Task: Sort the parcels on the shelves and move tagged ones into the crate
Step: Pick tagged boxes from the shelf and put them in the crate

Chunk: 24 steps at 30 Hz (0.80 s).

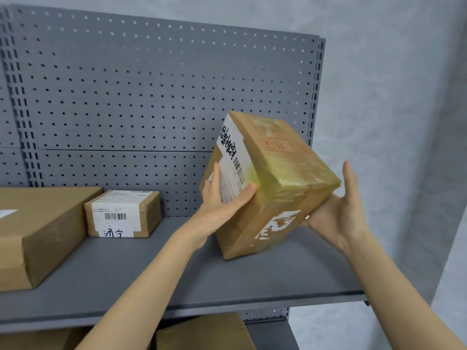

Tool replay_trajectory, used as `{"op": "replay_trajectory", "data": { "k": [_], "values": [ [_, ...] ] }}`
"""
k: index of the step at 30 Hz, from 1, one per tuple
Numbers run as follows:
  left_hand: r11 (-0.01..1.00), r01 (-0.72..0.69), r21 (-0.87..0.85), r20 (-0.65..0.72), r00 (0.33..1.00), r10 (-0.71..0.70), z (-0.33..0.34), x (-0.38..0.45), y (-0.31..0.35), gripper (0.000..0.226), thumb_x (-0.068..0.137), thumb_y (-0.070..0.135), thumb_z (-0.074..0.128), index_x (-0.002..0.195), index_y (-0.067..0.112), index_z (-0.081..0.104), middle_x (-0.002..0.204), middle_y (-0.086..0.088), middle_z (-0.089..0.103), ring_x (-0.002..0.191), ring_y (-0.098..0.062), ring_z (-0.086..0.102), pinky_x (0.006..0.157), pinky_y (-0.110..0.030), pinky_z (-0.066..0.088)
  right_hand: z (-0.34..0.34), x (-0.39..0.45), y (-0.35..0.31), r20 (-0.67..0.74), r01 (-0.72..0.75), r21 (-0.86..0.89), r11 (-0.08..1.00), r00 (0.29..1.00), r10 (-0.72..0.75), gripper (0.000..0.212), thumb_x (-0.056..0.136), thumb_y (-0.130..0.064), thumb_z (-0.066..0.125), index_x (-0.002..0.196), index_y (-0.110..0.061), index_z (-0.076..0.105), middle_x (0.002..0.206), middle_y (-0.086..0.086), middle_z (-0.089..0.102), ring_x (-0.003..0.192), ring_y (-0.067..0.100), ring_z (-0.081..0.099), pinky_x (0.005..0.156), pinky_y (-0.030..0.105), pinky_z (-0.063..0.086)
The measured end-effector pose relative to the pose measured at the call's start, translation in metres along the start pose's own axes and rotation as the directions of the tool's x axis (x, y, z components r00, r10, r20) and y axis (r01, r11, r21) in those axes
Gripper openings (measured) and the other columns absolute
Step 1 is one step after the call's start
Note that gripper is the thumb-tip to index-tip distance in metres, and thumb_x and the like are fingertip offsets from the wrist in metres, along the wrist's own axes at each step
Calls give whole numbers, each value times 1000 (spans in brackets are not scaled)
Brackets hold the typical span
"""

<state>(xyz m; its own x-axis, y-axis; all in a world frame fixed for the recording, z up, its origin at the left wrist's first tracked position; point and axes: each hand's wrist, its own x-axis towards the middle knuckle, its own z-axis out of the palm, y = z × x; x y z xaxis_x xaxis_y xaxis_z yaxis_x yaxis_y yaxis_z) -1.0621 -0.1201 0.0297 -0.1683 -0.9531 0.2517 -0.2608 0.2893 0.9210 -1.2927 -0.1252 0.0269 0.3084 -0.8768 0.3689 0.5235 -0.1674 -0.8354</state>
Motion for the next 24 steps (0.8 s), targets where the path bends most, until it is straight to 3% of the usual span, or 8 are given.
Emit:
{"op": "replay_trajectory", "data": {
  "k": [5, 8, 11, 15, 17, 19, 22, 24],
  "values": [
    [1000, 22, -21, 14, 1000, -22, 0, 6, -11, 132, 28, 86, 65, 131, 64, -17, 152, 24, -18, 143, -7, -5, 114, -54, 17, -10, 4, -12, -40, 30, -175, 984, 998, -38, 47, 83, -43, 55, 127, -25, 59, 121, 4, 65, 105, 25, 63, 83, 53, 50],
    [960, 127, -248, 3, 992, -130, 5, 6, -31, 139, 34, 72, 77, 139, 54, -12, 154, 16, 15, 138, -16, 27, 107, -58, 29, -19, 1, -11, -117, 46, -177, 983, 991, -67, 47, 80, -37, 61, 126, -25, 60, 115, 2, 64, 99, 26, 56, 90, 52, 45],
    [912, 107, -396, -22, 992, -126, 6, 6, -44, 123, 37, 57, 83, 141, 41, 19, 132, 15, 54, 114, -12, 56, 94, -48, 46, -29, -4, -11, -251, 120, -113, 986, 957, -145, 46, 79, -19, 62, 122, -36, 61, 108, -1, 65, 89, 22, 60, 85, 51, 51],
    [947, -18, -321, -178, 983, -41, -7, 11, -38, 100, 32, 50, 86, 123, 31, 49, 115, 17, 63, 104, -4, 59, 88, -33, 49, -30, -16, -6, -364, 66, -385, 921, 906, -217, 53, 82, -2, 44, 111, -41, 65, 111, -4, 69, 82, 14, 58, 71, 30, 47],
    [963, -104, -249, -222, 974, 48, -14, 10, -29, 93, 36, 46, 86, 121, 34, 50, 112, 21, 62, 98, 5, 59, 75, -19, 49, -27, -20, 3, -378, 37, -460, 887, 896, -234, 47, 84, -9, 46, 118, -39, 61, 117, -6, 67, 91, 15, 60, 77, 31, 47],
    [968, -174, -183, -229, 965, 131, -19, 6, -19, 87, 43, 40, 86, 121, 35, 50, 109, 22, 63, 89, 12, 59, 62, -9, 48, -21, -27, 11, -382, 12, -450, 893, 901, -204, 41, 79, -38, 53, 120, -39, 59, 114, -9, 67, 96, 15, 62, 81, 32, 47],
    [963, -235, -129, -220, 954, 203, -24, -3, -9, 81, 53, 28, 87, 124, 35, 50, 105, 23, 65, 86, 14, 60, 58, -7, 49, -16, -41, 21, -327, 10, -416, 909, 931, -159, 60, 68, -68, 57, 121, -40, 57, 109, -15, 68, 91, 8, 66, 77, 29, 48],
    [958, -264, -112, -208, 949, 238, -24, -12, -4, 82, 52, 28, 87, 125, 35, 51, 103, 24, 67, 88, 12, 61, 59, -7, 49, -13, -51, 25, -258, 4, -454, 891, 956, -135, 82, 65, -73, 61, 136, -40, 40, 113, -18, 65, 91, 2, 67, 75, 27, 50]
  ]
}}
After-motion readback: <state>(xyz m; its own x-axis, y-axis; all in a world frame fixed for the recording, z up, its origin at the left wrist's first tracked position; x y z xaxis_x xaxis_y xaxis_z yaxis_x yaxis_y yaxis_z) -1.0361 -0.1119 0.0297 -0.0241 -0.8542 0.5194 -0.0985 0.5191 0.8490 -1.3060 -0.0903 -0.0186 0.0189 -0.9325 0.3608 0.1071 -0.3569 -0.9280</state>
